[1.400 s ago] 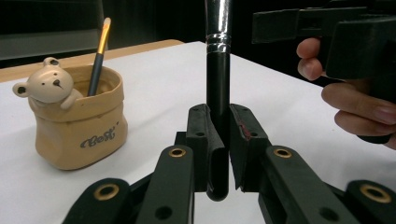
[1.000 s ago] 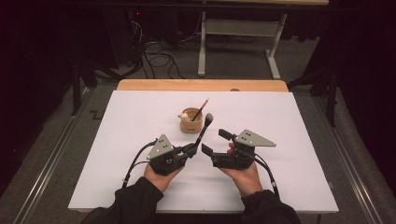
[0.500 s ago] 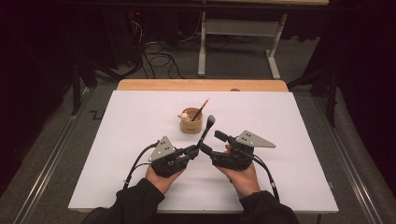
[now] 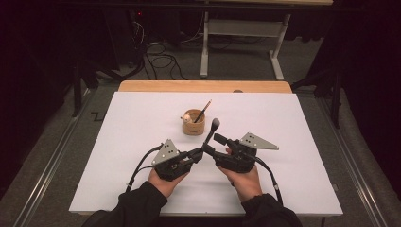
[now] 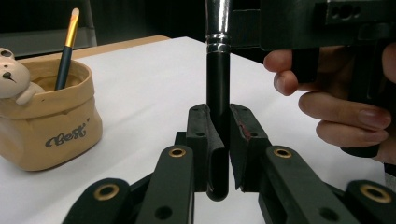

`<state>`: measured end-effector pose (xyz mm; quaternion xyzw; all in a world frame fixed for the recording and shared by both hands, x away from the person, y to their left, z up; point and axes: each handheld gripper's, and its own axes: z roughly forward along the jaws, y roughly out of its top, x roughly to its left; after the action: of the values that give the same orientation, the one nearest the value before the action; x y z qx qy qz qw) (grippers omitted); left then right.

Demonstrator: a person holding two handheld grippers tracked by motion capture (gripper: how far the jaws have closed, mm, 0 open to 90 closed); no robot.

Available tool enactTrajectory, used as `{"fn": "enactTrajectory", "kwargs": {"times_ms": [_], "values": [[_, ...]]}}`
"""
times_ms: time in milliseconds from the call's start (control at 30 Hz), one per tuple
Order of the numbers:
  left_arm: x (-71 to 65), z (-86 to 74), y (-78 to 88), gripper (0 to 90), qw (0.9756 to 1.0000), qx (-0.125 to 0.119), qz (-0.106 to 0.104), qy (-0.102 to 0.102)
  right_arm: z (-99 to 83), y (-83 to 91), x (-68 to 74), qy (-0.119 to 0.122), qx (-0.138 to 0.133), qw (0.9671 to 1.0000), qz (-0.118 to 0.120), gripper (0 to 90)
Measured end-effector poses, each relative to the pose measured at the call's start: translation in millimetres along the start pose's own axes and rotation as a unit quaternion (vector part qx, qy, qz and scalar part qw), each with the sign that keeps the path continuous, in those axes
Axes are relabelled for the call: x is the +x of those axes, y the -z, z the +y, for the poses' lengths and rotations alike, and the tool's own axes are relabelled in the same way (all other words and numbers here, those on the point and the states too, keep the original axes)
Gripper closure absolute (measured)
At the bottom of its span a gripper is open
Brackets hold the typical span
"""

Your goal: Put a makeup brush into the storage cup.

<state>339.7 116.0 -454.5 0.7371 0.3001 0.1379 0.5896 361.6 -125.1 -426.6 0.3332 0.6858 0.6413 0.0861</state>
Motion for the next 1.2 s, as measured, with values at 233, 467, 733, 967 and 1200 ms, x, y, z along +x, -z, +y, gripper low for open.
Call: {"fn": "enactTrajectory", "kwargs": {"times_ms": [233,467,733,967,1200], "values": [[-2.0,-0.5,-0.8,79.3,1.0000,0.000,-0.002,-0.002,-0.8,0.7,-1.7,-0.015,-0.007,0.9998,0.008,46.6],[-4.0,-1.0,-1.8,79.3,1.0000,0.001,-0.004,-0.004,-1.3,2.4,-5.3,-0.035,-0.015,0.9991,0.018,53.3],[-5.1,-1.5,-2.7,79.3,1.0000,0.003,-0.007,-0.004,-2.2,2.1,-5.9,-0.038,-0.015,0.9989,0.020,57.7],[-5.1,-1.4,-2.4,79.3,1.0000,0.002,-0.006,-0.004,-3.7,1.6,-7.1,-0.043,-0.016,0.9985,0.028,62.4],[-5.2,-1.3,-2.2,79.3,1.0000,0.002,-0.007,-0.005,-5.1,1.8,-8.4,-0.053,-0.016,0.9979,0.033,65.9]]}}
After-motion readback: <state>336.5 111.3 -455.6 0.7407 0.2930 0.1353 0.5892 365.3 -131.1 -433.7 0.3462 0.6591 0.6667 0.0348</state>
